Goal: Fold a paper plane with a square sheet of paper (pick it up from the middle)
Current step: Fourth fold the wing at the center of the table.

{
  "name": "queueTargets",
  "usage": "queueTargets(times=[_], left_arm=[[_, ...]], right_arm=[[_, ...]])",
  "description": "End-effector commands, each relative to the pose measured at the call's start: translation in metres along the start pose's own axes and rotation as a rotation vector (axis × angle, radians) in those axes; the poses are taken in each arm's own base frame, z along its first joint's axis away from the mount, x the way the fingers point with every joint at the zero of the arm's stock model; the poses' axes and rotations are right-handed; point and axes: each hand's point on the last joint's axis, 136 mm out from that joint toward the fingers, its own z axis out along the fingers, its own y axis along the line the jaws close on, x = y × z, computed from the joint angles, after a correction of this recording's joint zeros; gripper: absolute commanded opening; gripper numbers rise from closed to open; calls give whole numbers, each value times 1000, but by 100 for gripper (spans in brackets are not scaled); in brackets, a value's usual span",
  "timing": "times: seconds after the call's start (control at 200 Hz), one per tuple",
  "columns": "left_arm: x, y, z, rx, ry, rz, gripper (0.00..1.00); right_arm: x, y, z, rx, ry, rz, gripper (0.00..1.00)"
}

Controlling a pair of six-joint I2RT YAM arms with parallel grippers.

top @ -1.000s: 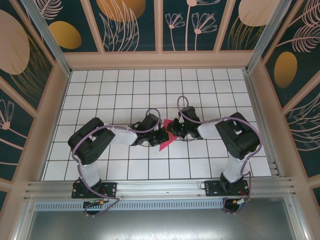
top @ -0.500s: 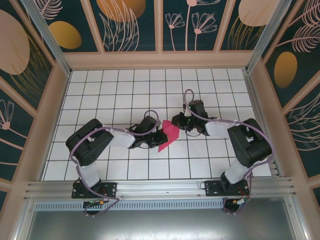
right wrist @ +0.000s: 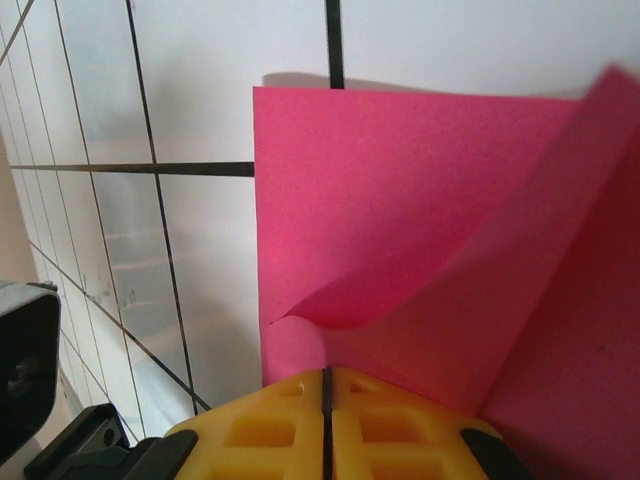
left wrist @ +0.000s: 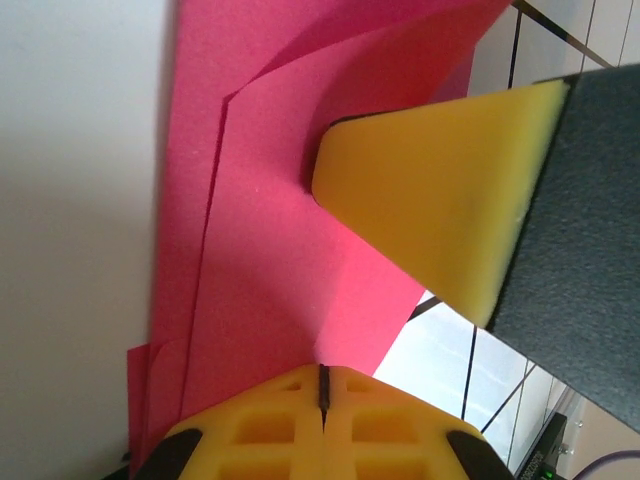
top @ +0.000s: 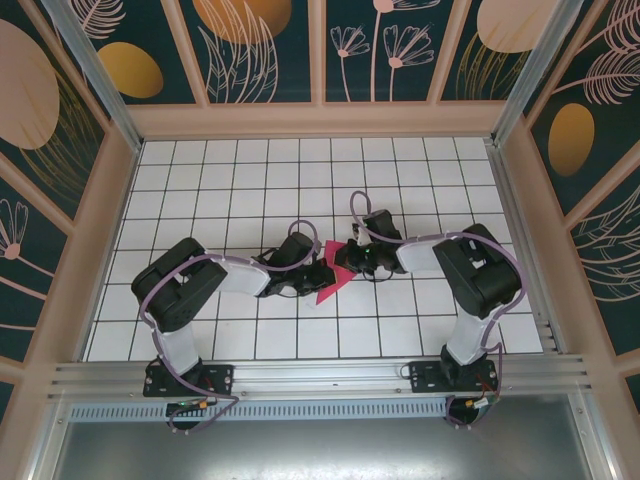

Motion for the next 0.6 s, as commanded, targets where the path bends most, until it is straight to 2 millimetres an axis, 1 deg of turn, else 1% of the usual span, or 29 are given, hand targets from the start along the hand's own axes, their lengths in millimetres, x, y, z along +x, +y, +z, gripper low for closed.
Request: queueTargets(times=[0.0, 0.07, 0.17, 0.275, 0.425, 0.53, 0.595], left_arm=[[28, 64, -2, -202, 73, -57, 0], [31, 70, -3, -210, 75, -64, 0], [36, 77, -6, -219, 80, -68, 0], [38, 81, -9, -227, 81, -68, 0], [41, 86, -9, -241, 88, -64, 0], [43, 88, -12, -242, 87, -62, 0], [43, 88, -12, -242, 86, -58, 0]], right_arm=[[-11, -8, 7, 52, -22, -35, 9], [-17, -18, 6, 80, -35, -28, 9], [-31, -27, 0, 84, -63, -2, 9], [-48, -28, -9, 60, -94, 19, 9], [-69, -28, -17, 88, -124, 3, 9], [-80, -40, -19, 145, -139, 20, 9], [-84, -45, -20, 137, -144, 35, 9]])
